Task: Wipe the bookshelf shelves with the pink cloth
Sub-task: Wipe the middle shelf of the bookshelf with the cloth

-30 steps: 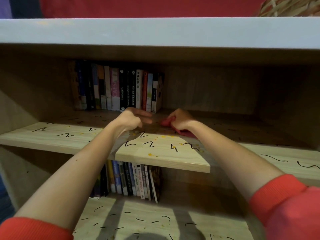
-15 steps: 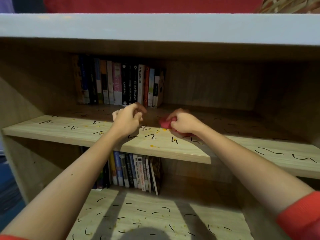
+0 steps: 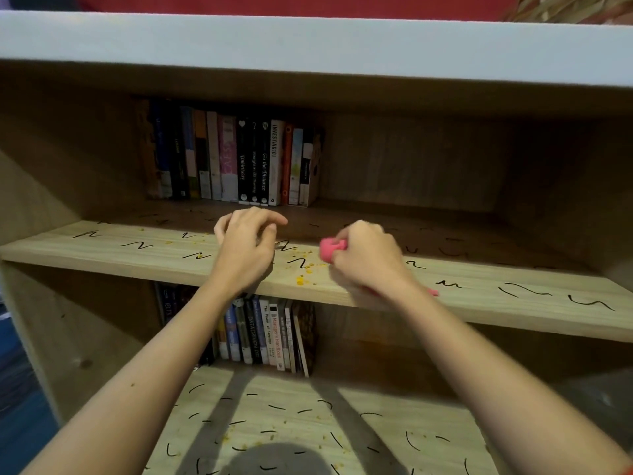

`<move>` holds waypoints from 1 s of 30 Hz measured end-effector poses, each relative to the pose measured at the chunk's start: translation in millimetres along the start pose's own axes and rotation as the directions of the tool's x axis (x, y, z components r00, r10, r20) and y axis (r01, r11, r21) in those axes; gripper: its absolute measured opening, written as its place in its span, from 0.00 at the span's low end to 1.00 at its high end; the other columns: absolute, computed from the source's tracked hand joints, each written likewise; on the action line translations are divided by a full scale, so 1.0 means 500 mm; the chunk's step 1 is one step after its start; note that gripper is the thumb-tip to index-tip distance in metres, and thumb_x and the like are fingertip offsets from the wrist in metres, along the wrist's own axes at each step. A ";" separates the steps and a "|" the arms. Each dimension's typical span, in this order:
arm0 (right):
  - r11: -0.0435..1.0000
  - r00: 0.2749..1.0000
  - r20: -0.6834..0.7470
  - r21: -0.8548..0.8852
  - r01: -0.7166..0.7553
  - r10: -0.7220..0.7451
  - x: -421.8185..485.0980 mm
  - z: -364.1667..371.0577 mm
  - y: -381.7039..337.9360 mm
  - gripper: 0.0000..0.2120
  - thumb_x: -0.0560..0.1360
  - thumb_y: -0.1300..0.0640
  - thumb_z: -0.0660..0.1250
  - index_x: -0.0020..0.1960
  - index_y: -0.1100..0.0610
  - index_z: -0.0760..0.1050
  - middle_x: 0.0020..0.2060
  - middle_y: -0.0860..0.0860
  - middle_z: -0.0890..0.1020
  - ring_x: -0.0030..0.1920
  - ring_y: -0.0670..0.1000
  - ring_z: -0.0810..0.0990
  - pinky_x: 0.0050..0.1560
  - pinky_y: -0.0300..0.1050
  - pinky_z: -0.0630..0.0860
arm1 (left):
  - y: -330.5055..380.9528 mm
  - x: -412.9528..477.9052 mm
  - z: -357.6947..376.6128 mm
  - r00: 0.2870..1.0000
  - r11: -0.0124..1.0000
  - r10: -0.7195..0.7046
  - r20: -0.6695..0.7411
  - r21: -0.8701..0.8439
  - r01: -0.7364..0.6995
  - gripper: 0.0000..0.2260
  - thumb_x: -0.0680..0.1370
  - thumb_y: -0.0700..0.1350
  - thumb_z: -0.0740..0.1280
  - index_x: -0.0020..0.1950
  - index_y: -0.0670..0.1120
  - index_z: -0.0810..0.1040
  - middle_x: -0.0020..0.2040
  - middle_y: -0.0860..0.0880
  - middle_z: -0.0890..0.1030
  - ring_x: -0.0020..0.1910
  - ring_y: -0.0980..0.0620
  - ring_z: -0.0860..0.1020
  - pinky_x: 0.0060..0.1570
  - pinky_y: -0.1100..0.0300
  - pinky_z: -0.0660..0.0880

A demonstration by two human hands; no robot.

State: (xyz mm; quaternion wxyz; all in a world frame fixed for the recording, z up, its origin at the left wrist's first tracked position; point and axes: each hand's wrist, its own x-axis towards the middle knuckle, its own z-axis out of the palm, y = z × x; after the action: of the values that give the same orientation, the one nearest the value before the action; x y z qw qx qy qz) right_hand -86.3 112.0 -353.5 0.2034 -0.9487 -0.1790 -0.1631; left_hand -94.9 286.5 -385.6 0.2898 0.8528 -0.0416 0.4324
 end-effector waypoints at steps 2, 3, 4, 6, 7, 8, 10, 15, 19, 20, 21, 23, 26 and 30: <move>0.990 0.996 0.003 0.114 0.088 -0.089 -0.018 0.011 -0.047 0.12 0.77 0.57 0.61 0.56 0.56 0.79 0.50 0.51 0.79 0.50 0.51 0.78 0.51 0.46 0.76 | 0.001 -0.001 -0.006 1.000 1.000 -0.015 -0.023 -0.020 0.015 0.11 0.79 0.38 0.60 0.50 0.51 0.78 0.45 0.59 0.74 0.53 0.61 0.66 0.60 0.62 0.51; 0.981 0.993 -0.001 0.156 0.115 -0.116 -0.022 0.012 -0.062 0.12 0.77 0.58 0.61 0.57 0.54 0.79 0.50 0.50 0.78 0.50 0.50 0.77 0.49 0.42 0.74 | 0.001 -0.003 -0.011 0.999 1.000 -0.025 -0.030 -0.012 0.024 0.11 0.78 0.37 0.60 0.49 0.51 0.78 0.46 0.59 0.74 0.53 0.60 0.66 0.60 0.62 0.51; 0.973 0.992 -0.019 0.191 0.126 -0.125 -0.024 0.008 -0.069 0.12 0.77 0.59 0.61 0.58 0.54 0.79 0.52 0.50 0.79 0.50 0.50 0.76 0.48 0.41 0.73 | -0.001 -0.006 -0.017 0.999 0.999 -0.030 -0.033 0.011 0.030 0.11 0.78 0.37 0.60 0.49 0.52 0.78 0.47 0.59 0.74 0.54 0.59 0.67 0.61 0.62 0.51; 0.954 0.996 -0.061 0.287 0.085 -0.070 -0.016 -0.006 -0.055 0.12 0.77 0.59 0.62 0.58 0.54 0.78 0.55 0.49 0.78 0.46 0.47 0.76 0.40 0.36 0.73 | -0.007 -0.014 -0.026 1.000 0.996 -0.026 -0.004 0.087 0.027 0.11 0.78 0.38 0.60 0.49 0.52 0.79 0.49 0.59 0.74 0.58 0.57 0.68 0.65 0.57 0.50; 0.944 0.997 -0.077 0.326 0.045 -0.021 -0.011 -0.014 -0.040 0.11 0.77 0.59 0.62 0.58 0.54 0.78 0.55 0.49 0.79 0.44 0.46 0.77 0.36 0.35 0.73 | -0.012 -0.017 -0.029 0.999 0.992 -0.028 0.024 0.123 0.025 0.11 0.78 0.39 0.60 0.50 0.52 0.79 0.50 0.59 0.74 0.60 0.56 0.67 0.67 0.55 0.49; 0.945 0.995 -0.092 0.327 0.007 0.025 -0.006 -0.021 -0.023 0.11 0.77 0.58 0.62 0.58 0.54 0.78 0.54 0.48 0.79 0.44 0.45 0.77 0.37 0.36 0.74 | -0.016 -0.021 -0.030 0.998 0.989 -0.036 0.051 0.149 0.028 0.11 0.79 0.39 0.59 0.51 0.52 0.79 0.51 0.58 0.75 0.62 0.55 0.67 0.67 0.53 0.48; 0.982 0.990 -0.104 0.172 -0.078 0.097 0.000 -0.024 0.007 0.11 0.77 0.57 0.63 0.58 0.55 0.78 0.53 0.49 0.79 0.47 0.47 0.76 0.44 0.41 0.74 | -0.020 -0.024 -0.029 0.995 0.986 -0.058 0.079 0.161 0.045 0.11 0.80 0.40 0.58 0.52 0.52 0.79 0.54 0.56 0.76 0.63 0.54 0.66 0.68 0.53 0.47; 0.999 0.998 -0.052 0.025 0.037 -0.035 -0.024 0.029 -0.037 0.13 0.75 0.57 0.64 0.60 0.54 0.77 0.57 0.51 0.77 0.59 0.52 0.74 0.61 0.48 0.73 | -0.022 -0.020 -0.025 0.994 0.981 -0.079 0.076 0.183 0.064 0.12 0.80 0.41 0.57 0.52 0.51 0.79 0.56 0.55 0.76 0.64 0.54 0.65 0.68 0.54 0.46; 0.955 0.986 -0.050 0.247 0.165 -0.157 -0.043 0.010 -0.080 0.13 0.77 0.60 0.61 0.58 0.53 0.79 0.56 0.51 0.77 0.59 0.50 0.72 0.59 0.45 0.69 | -0.035 -0.017 -0.038 0.992 0.985 -0.113 0.052 0.137 0.105 0.12 0.80 0.40 0.57 0.53 0.51 0.79 0.56 0.54 0.77 0.64 0.53 0.65 0.69 0.52 0.49; 0.955 0.987 -0.099 0.259 0.145 -0.123 -0.039 -0.001 -0.073 0.13 0.77 0.60 0.60 0.57 0.53 0.79 0.55 0.51 0.77 0.59 0.50 0.72 0.60 0.44 0.69 | -0.042 -0.016 -0.046 0.991 0.985 -0.121 0.052 0.127 0.113 0.12 0.80 0.40 0.57 0.53 0.51 0.78 0.57 0.54 0.76 0.65 0.53 0.65 0.68 0.52 0.49; 0.965 0.986 -0.144 0.237 0.112 -0.079 -0.032 -0.009 -0.061 0.13 0.77 0.60 0.61 0.57 0.53 0.79 0.55 0.51 0.77 0.59 0.50 0.72 0.60 0.44 0.69 | -0.049 -0.015 -0.055 0.991 0.987 -0.123 0.059 0.114 0.115 0.12 0.80 0.40 0.56 0.54 0.51 0.78 0.58 0.54 0.76 0.65 0.52 0.64 0.68 0.53 0.49; 0.987 0.985 -0.175 0.157 0.026 0.002 -0.020 -0.013 -0.038 0.12 0.76 0.60 0.62 0.57 0.53 0.79 0.56 0.50 0.78 0.60 0.51 0.73 0.57 0.44 0.70 | -0.060 -0.012 -0.072 0.988 0.991 -0.119 0.098 0.072 0.112 0.12 0.81 0.41 0.57 0.55 0.50 0.78 0.60 0.54 0.75 0.66 0.51 0.62 0.67 0.53 0.51; 0.996 0.994 -0.104 0.092 0.024 -0.014 -0.030 0.011 -0.052 0.11 0.75 0.60 0.63 0.54 0.53 0.80 0.54 0.50 0.78 0.57 0.50 0.74 0.55 0.43 0.71 | -0.064 -0.009 -0.079 0.986 0.994 -0.110 0.124 0.023 0.108 0.12 0.81 0.40 0.57 0.55 0.49 0.78 0.61 0.53 0.75 0.66 0.51 0.62 0.66 0.51 0.55; 0.960 0.967 -0.067 0.122 0.252 -0.245 -0.065 0.061 -0.115 0.11 0.76 0.58 0.61 0.55 0.50 0.80 0.52 0.50 0.75 0.57 0.51 0.72 0.58 0.47 0.70 | -0.069 -0.009 -0.069 0.987 0.992 -0.103 0.123 0.082 0.094 0.12 0.81 0.41 0.57 0.54 0.50 0.79 0.61 0.54 0.76 0.66 0.52 0.62 0.65 0.54 0.53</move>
State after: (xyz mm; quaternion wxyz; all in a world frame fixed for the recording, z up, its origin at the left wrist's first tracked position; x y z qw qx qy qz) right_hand -131.4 165.8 -373.3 0.2468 -0.8990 -0.3016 -0.1997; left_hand -111.2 332.6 -389.2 0.2752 0.8899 -0.0012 0.3639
